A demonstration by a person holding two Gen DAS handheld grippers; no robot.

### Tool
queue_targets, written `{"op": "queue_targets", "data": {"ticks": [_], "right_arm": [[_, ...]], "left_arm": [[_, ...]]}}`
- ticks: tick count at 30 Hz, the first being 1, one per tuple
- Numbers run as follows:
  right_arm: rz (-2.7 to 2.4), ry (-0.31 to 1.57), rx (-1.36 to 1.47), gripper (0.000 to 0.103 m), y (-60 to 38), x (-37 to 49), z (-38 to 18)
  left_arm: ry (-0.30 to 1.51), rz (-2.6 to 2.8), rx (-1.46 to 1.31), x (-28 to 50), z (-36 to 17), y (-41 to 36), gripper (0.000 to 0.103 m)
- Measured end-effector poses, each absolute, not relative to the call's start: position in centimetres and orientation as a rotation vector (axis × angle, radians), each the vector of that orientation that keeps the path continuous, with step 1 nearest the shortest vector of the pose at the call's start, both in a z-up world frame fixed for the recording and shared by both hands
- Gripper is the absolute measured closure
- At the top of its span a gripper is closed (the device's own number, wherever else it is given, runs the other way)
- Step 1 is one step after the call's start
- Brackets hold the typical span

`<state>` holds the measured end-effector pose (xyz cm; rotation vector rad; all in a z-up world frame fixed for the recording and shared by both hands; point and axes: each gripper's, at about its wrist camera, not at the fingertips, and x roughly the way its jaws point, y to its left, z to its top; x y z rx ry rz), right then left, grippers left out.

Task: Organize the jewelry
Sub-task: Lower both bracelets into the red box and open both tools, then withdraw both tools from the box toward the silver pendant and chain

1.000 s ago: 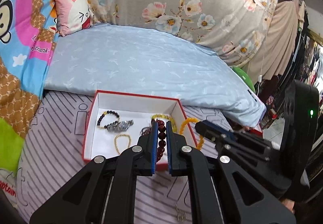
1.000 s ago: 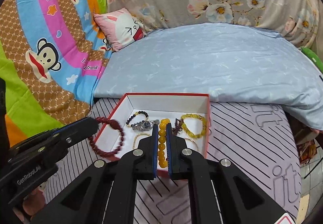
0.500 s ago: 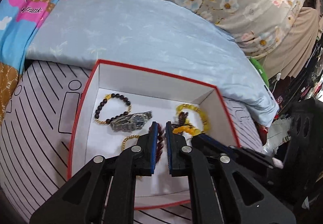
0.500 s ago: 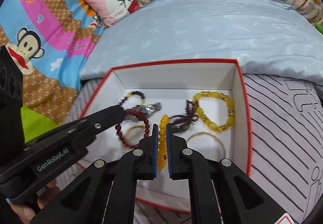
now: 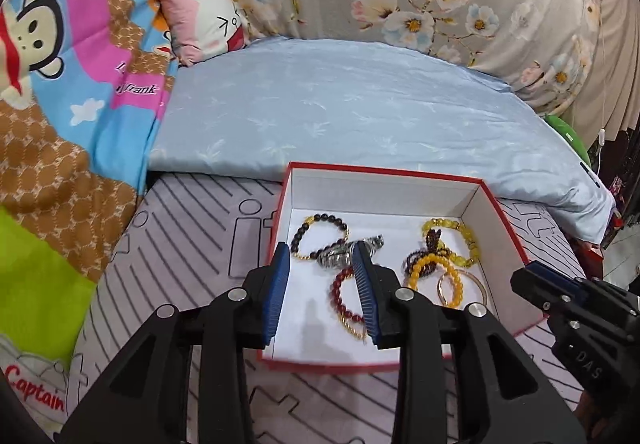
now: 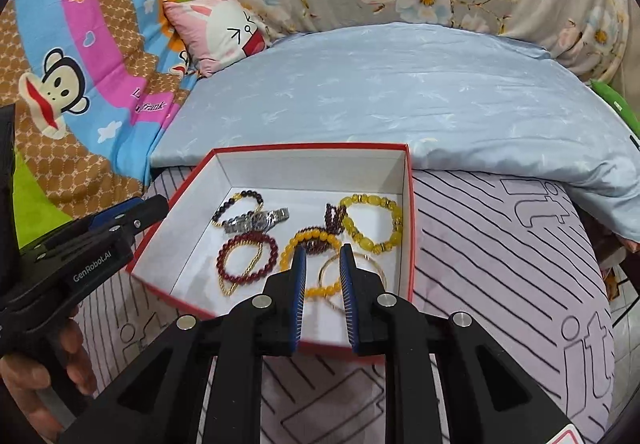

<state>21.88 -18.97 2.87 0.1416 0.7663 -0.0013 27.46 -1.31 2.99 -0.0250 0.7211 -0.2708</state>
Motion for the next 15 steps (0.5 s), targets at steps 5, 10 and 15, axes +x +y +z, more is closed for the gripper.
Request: {"op": "queue_targets", "data": {"ticks": [5,10,15], "right_arm": [[0.003,0.772,0.144,0.085,-18.5,19.0,2.9],[0.016,0.800,0.152,0.085,-17.9,16.0,2.3],[0.016,0.837,0.153,0.085,-17.7,13.0,1.0]], "left_arm": [[0.746,-0.254,-0.034,24.5,2.3,-0.2,0.072],[0.782,-0.252,-0.043,21.8,1.2,0.3,0.072],[0.808,-0.236,-0.035,19.3,0.1,0.9,0.071]]}}
